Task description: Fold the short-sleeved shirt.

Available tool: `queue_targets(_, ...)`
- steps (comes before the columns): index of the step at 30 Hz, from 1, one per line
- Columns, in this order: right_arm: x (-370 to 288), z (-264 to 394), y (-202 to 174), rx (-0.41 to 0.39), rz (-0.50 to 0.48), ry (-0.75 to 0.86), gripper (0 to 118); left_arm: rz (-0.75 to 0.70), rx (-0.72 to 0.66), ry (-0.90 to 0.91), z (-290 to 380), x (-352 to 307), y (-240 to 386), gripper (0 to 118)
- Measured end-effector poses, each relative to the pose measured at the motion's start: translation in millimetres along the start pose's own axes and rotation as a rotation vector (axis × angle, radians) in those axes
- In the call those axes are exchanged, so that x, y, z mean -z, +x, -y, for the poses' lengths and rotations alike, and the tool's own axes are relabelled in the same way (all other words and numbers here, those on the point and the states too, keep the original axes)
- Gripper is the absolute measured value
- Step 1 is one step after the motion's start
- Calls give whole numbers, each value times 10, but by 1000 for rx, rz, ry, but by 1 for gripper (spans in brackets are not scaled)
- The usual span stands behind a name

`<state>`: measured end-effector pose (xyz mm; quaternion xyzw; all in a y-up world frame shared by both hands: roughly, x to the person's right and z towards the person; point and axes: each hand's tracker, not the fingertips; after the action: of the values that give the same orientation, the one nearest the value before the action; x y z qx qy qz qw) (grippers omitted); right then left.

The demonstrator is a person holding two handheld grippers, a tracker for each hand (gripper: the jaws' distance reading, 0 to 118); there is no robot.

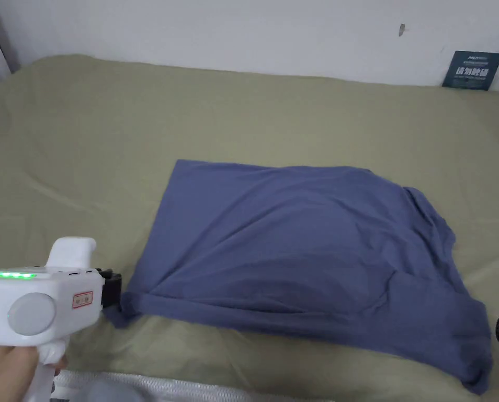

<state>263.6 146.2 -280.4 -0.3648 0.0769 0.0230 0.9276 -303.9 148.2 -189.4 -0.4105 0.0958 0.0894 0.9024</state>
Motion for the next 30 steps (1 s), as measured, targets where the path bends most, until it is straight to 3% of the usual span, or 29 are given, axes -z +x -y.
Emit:
queue_targets(1,11,16,-1,1,-1,-8,0,2,5,-19,-1,36,7,84)
queue_targets(2,37,34,16,4,-4,-17,0,-5,5,-45,20,94,8,118)
queue_targets(8,136,118,41,-10,-7,-63,0,-32,24,-122,63,381,46,113)
queue_targets(9,153,122,52,-8,-8,-74,0,-47,37,-134,60,416,50,107)
queue_targets(10,218,147,107,2,-9,-89,0,-48,39,-132,62,436,65,93)
queue_targets(11,239,160,138,12,-15,-95,0,-37,38,-143,75,454,75,66)
queue_targets(12,249,166,161,20,-19,-102,10,-3,6,-157,94,463,84,7)
queue_targets(13,264,170,182,32,-25,-119,33,37,-28,-140,102,434,79,2)
queue_targets(15,326,218,187,45,-57,-185,112,14,-33,-156,124,426,63,2)
queue_targets(16,341,238,193,40,-55,-174,118,10,-38,-150,143,415,70,2)
queue_targets(20,371,320,78,-24,-47,-236,105,9,-48,-151,159,378,63,2)
queue_targets(21,383,342,62,-24,-39,-242,80,7,-47,-150,151,369,52,2)
queue_targets(23,444,371,48,-47,-40,-248,2,3,-48,-143,144,351,55,2)
queue_targets(30,259,-8,48,-60,-41,-139,2,5,-16,-94,-77,221,37,2)
